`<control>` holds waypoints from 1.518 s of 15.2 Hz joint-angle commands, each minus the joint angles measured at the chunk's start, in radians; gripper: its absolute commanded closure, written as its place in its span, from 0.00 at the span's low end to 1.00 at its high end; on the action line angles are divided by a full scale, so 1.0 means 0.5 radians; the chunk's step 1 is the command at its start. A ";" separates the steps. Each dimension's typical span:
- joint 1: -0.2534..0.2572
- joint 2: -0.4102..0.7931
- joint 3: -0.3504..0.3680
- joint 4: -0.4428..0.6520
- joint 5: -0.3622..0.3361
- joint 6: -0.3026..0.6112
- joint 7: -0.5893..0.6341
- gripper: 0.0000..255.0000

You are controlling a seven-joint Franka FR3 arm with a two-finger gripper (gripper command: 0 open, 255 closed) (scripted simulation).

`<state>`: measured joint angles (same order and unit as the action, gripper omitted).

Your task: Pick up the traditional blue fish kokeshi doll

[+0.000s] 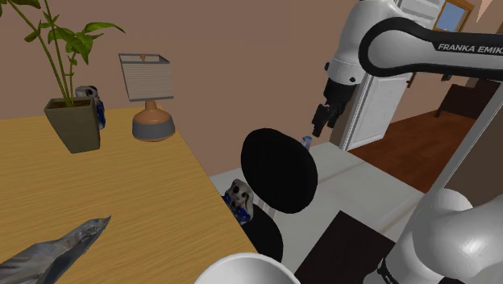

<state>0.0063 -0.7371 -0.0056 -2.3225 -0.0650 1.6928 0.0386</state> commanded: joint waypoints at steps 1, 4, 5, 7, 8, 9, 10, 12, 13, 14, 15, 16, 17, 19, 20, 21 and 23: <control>0.000 0.000 0.000 0.000 0.000 0.000 0.000 0.00; 0.014 0.094 -0.038 -0.115 0.025 0.215 -0.034 0.00; 0.019 0.132 -0.051 -0.148 0.035 0.287 -0.047 0.00; 0.031 0.216 -0.075 -0.206 0.056 0.432 -0.074 0.00; 0.038 0.263 -0.088 -0.231 0.067 0.504 -0.089 0.00; 0.045 0.312 -0.100 -0.252 0.079 0.576 -0.104 0.00; 0.053 0.364 -0.112 -0.271 0.093 0.649 -0.121 0.00; 0.070 0.477 -0.135 -0.300 0.125 0.792 -0.157 0.00; 0.080 0.538 -0.147 -0.310 0.143 0.862 -0.177 0.00; 0.090 0.600 -0.159 -0.317 0.162 0.932 -0.199 0.00; 0.102 0.665 -0.170 -0.321 0.184 1.001 -0.222 0.00; 0.114 0.733 -0.182 -0.322 0.209 1.069 -0.247 0.00; 0.126 0.802 -0.193 -0.319 0.235 1.135 -0.274 0.00; 0.159 0.945 -0.220 -0.305 0.296 1.263 -0.333 0.00; 0.179 1.019 -0.235 -0.294 0.330 1.324 -0.365 0.00; 0.198 1.095 -0.248 -0.279 0.370 1.383 -0.402 0.00; 0.235 1.250 -0.273 -0.239 0.460 1.491 -0.483 0.00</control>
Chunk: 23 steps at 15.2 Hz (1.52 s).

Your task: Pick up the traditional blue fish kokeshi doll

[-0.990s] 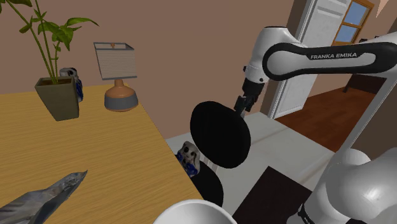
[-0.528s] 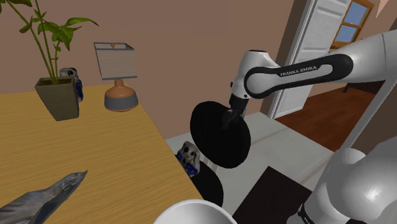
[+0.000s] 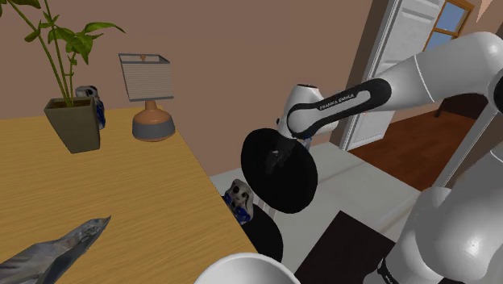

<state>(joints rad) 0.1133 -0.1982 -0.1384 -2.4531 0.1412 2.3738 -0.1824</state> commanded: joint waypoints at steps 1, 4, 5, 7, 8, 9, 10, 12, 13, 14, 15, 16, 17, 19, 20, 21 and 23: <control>0.035 0.251 -0.012 0.046 0.101 0.179 -0.087 0.00; 0.058 0.490 -0.005 0.139 0.277 0.309 -0.239 0.00; 0.059 0.571 0.005 0.176 0.339 0.346 -0.292 0.00; 0.052 0.731 0.036 0.259 0.462 0.409 -0.397 0.00; 0.044 0.811 0.056 0.305 0.520 0.437 -0.447 0.00; 0.034 0.890 0.078 0.353 0.576 0.462 -0.496 0.00; 0.022 0.969 0.102 0.403 0.627 0.484 -0.541 0.00; 0.001 1.070 0.139 0.472 0.684 0.510 -0.594 0.00; -0.005 1.093 0.147 0.474 0.700 0.530 -0.609 0.00; -0.011 1.117 0.156 0.477 0.715 0.550 -0.624 0.00; -0.016 1.141 0.165 0.480 0.730 0.570 -0.640 0.00; -0.022 1.165 0.174 0.484 0.745 0.589 -0.655 0.00; -0.028 1.189 0.183 0.488 0.760 0.608 -0.670 0.00; -0.045 1.253 0.207 0.501 0.798 0.657 -0.710 0.00; -0.045 1.253 0.207 0.501 0.797 0.657 -0.710 0.00; -0.045 1.253 0.208 0.501 0.797 0.658 -0.710 0.00; -0.045 1.251 0.207 0.499 0.797 0.658 -0.710 1.00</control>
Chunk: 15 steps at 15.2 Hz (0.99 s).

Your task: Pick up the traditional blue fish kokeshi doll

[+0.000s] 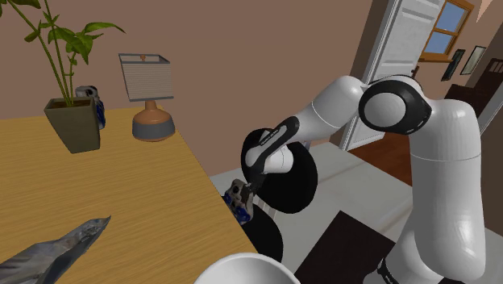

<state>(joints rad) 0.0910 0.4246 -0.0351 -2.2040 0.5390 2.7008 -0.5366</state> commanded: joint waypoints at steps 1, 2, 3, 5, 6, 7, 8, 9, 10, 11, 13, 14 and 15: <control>-0.001 0.005 0.001 0.001 0.002 0.004 -0.002 1.00; -0.001 0.006 0.001 0.001 0.002 0.004 -0.002 1.00; -0.001 0.005 0.001 -0.001 0.002 0.005 -0.002 1.00; 0.000 0.005 0.001 -0.001 0.002 0.004 -0.001 1.00; 0.001 0.005 0.001 0.000 0.001 0.004 0.000 1.00; 0.000 0.005 0.001 0.000 0.002 0.004 -0.001 1.00; -0.001 0.007 0.001 0.003 0.002 0.003 -0.001 1.00; 0.006 -0.018 -0.009 -0.003 -0.013 -0.015 0.014 1.00; 0.013 -0.042 -0.019 -0.008 -0.027 -0.035 0.029 1.00; 0.019 -0.067 -0.028 -0.012 -0.042 -0.054 0.044 1.00; 0.032 -0.115 -0.046 -0.020 -0.072 -0.093 0.075 1.00; 0.037 -0.139 -0.055 -0.023 -0.087 -0.112 0.090 1.00; 0.043 -0.162 -0.064 -0.025 -0.102 -0.132 0.106 1.00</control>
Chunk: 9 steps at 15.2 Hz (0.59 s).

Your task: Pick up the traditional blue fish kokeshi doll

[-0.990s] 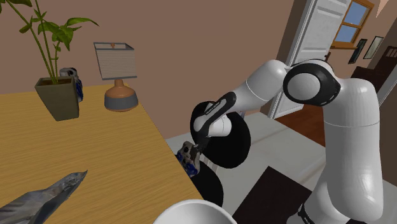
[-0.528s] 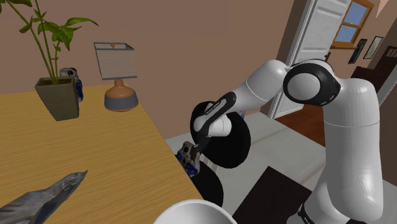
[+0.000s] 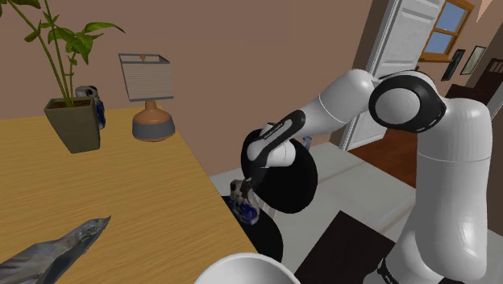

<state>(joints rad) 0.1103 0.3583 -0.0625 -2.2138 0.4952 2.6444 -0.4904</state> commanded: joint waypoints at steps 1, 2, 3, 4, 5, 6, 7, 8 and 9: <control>0.010 -0.053 -0.017 -0.008 -0.030 -0.040 0.028 1.00; 0.014 -0.076 -0.025 -0.010 -0.045 -0.060 0.044 1.00; 0.019 -0.098 -0.032 -0.011 -0.060 -0.080 0.059 1.00; 0.023 -0.121 -0.040 -0.011 -0.075 -0.100 0.074 1.00; 0.027 -0.143 -0.046 -0.012 -0.090 -0.121 0.089 1.00; 0.031 -0.165 -0.053 -0.012 -0.105 -0.142 0.104 1.00; 0.034 -0.187 -0.059 -0.011 -0.120 -0.163 0.118 1.00; 0.038 -0.208 -0.065 -0.010 -0.135 -0.184 0.133 1.00; 0.038 -0.211 -0.066 -0.010 -0.137 -0.187 0.135 1.00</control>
<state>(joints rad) 0.1290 0.2629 -0.0930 -2.2173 0.4311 2.5574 -0.4260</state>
